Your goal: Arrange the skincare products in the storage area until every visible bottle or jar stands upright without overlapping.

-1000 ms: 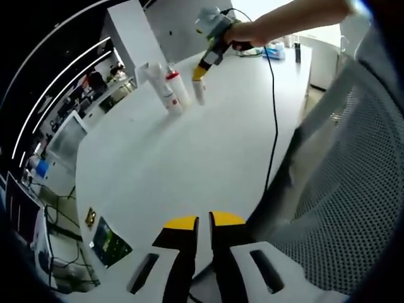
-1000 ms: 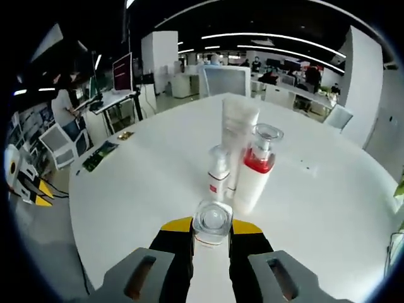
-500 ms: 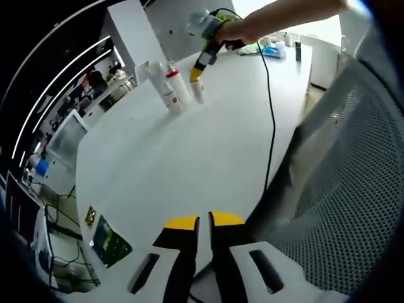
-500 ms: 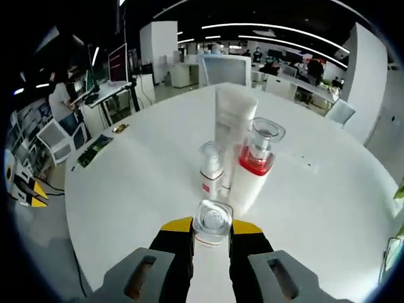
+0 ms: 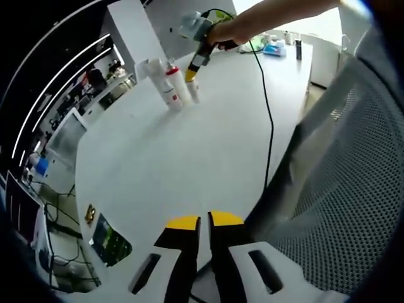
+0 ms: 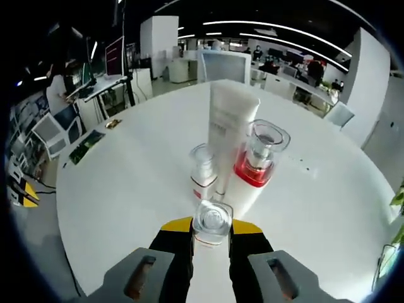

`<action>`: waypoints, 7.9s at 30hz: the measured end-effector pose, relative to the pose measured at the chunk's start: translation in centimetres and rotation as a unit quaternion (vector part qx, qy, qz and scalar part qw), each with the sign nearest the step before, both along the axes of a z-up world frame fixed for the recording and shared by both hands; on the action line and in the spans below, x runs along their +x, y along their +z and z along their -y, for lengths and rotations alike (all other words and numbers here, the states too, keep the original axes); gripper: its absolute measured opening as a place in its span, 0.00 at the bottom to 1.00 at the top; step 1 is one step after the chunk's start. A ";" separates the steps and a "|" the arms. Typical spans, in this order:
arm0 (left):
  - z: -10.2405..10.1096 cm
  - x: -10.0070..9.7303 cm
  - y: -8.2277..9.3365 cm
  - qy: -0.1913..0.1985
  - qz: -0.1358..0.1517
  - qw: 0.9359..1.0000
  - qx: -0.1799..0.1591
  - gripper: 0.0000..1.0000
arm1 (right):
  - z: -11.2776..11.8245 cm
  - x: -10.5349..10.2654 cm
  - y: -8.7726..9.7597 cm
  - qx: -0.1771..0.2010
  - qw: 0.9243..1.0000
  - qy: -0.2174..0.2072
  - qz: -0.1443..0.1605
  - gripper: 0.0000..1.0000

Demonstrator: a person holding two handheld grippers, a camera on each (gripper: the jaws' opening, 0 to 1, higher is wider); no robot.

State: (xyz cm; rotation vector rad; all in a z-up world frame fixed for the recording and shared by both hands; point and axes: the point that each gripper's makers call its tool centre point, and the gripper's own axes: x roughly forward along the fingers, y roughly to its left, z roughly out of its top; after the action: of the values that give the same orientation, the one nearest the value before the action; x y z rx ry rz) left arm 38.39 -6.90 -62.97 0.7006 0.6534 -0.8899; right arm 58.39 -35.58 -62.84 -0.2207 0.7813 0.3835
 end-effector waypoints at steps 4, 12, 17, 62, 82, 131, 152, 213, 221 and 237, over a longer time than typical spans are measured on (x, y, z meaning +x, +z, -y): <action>0.0 0.0 -0.1 0.001 -0.001 1.000 0.001 0.04 | 0.0 0.4 -0.1 0.003 1.000 -0.006 0.000 0.13; 0.0 -0.1 -0.2 -0.001 -0.005 1.000 0.003 0.04 | 0.0 1.1 -0.5 0.009 1.000 -0.022 0.005 0.13; -0.1 -0.1 -0.2 0.000 -0.006 1.000 0.004 0.03 | 0.1 1.5 -0.5 0.005 0.999 -0.029 0.013 0.13; -0.2 -0.2 -0.5 0.000 -0.012 1.000 0.011 0.02 | 1.4 0.1 -4.5 -0.010 0.996 -0.075 -0.045 0.20; -0.4 -0.3 -0.7 0.002 -0.015 1.000 0.015 0.01 | 1.2 1.5 -3.6 0.021 0.995 -0.095 -0.026 0.17; -0.7 -0.2 -0.9 0.005 -0.016 1.000 0.024 0.01 | -6.4 0.1 -3.9 0.158 0.984 -0.071 -0.032 0.14; -0.8 -0.1 -0.9 0.008 -0.014 1.000 0.024 0.01 | -6.3 3.1 -2.0 0.159 0.984 -0.075 0.000 0.15; 5.3 -0.4 8.7 0.040 -0.282 0.861 -0.422 0.00 | -15.2 -21.2 11.9 0.272 0.954 -0.018 0.125 0.40; 5.3 3.1 15.2 0.037 -0.268 0.774 -0.572 0.21 | -14.6 -21.6 10.8 0.145 0.978 -0.001 0.153 0.49; 4.8 3.0 15.7 -0.017 -0.225 0.795 -0.563 0.07 | -14.0 -20.7 10.7 0.062 0.978 -0.006 0.199 0.40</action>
State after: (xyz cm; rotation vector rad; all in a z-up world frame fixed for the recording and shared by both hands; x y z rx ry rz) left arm 41.38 -11.65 -47.27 -0.6053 0.3993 -1.2880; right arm 37.73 -21.62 -52.09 -0.1688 0.3634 0.3597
